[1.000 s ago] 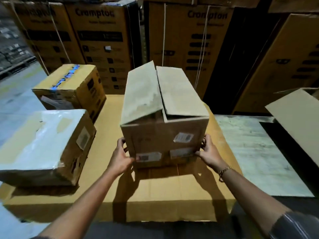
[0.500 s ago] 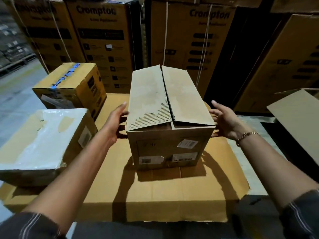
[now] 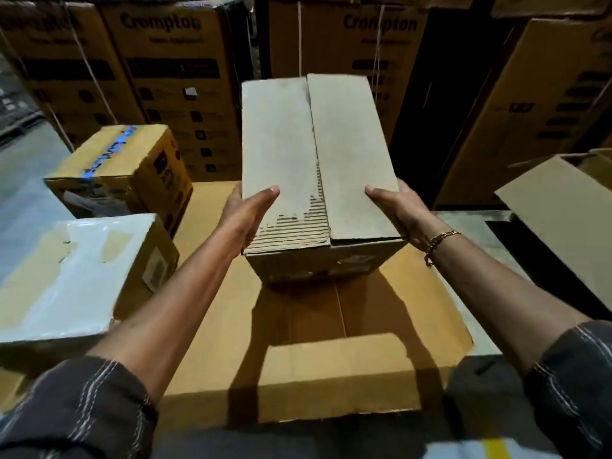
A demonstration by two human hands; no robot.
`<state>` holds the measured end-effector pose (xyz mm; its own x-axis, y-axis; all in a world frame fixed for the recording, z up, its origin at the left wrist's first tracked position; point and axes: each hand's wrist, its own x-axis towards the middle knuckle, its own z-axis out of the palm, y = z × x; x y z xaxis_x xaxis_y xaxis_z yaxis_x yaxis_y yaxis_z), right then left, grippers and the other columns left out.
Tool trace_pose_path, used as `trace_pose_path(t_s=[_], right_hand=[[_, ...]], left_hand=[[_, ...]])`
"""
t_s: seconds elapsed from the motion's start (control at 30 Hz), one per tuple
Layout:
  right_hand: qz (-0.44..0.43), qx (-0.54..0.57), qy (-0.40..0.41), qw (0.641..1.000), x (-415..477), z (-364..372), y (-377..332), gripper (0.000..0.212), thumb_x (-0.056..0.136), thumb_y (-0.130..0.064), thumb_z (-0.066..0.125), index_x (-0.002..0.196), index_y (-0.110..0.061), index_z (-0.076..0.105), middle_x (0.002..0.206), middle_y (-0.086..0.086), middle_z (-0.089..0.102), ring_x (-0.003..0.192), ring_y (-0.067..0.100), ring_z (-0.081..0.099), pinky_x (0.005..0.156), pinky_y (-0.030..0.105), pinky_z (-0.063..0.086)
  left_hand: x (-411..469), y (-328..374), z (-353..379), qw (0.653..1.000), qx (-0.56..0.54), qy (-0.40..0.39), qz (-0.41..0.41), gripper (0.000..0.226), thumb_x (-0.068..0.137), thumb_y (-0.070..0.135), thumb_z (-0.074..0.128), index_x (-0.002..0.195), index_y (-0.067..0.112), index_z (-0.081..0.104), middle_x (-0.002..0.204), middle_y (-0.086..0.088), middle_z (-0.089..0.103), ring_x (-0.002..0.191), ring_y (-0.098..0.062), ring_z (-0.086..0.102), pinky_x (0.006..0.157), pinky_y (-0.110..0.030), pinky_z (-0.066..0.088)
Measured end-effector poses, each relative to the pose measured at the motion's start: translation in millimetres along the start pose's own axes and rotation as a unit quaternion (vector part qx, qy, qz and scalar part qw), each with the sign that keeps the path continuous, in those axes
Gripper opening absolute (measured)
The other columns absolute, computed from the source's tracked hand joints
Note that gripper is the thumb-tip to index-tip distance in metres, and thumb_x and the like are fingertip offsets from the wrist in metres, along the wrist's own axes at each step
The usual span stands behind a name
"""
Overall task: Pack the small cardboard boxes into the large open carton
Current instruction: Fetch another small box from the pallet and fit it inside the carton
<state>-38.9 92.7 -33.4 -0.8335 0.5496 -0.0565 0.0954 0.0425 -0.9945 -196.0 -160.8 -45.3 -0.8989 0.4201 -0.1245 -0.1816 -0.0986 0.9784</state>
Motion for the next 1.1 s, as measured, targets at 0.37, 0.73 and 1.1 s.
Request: trace_pose_path(t_s=[0.37, 0.73, 1.1], right_hand=[[-0.073, 0.045, 0.097, 0.992, -30, -89, 3, 0.058, 0.082, -0.03, 0.084, 0.132, -0.026, 0.056, 0.125, 0.005, 0.071, 0.111, 0.025, 0.072, 0.092, 0.046, 0.06], [-0.127, 0.051, 0.147, 0.98, -55, -279, -19, 0.055, 0.093, -0.012, 0.073, 0.142, -0.011, 0.05, 0.128, 0.011, 0.069, 0.104, 0.019, 0.073, 0.077, 0.03, 0.06], [-0.19, -0.02, 0.202, 0.96, -82, -498, -49, 0.061, 0.092, -0.027, 0.076, 0.145, -0.02, 0.048, 0.129, 0.002, 0.068, 0.111, 0.017, 0.072, 0.085, 0.036, 0.061]], left_hand=[[-14, 0, 89, 0.986, 0.102, -0.035, 0.13, 0.057, 0.086, 0.031, 0.08, 0.136, 0.024, 0.053, 0.117, 0.008, 0.07, 0.104, -0.007, 0.069, 0.087, -0.027, 0.058], [-34, -4, 291, 0.969, 0.115, -0.075, 0.206, 0.061, 0.087, 0.04, 0.078, 0.139, 0.028, 0.05, 0.118, 0.012, 0.066, 0.104, -0.004, 0.067, 0.08, -0.018, 0.054], [-61, 4, 512, 0.948, 0.092, -0.115, 0.281, 0.065, 0.083, 0.045, 0.078, 0.141, 0.029, 0.052, 0.124, 0.012, 0.066, 0.113, -0.005, 0.065, 0.098, -0.033, 0.056]])
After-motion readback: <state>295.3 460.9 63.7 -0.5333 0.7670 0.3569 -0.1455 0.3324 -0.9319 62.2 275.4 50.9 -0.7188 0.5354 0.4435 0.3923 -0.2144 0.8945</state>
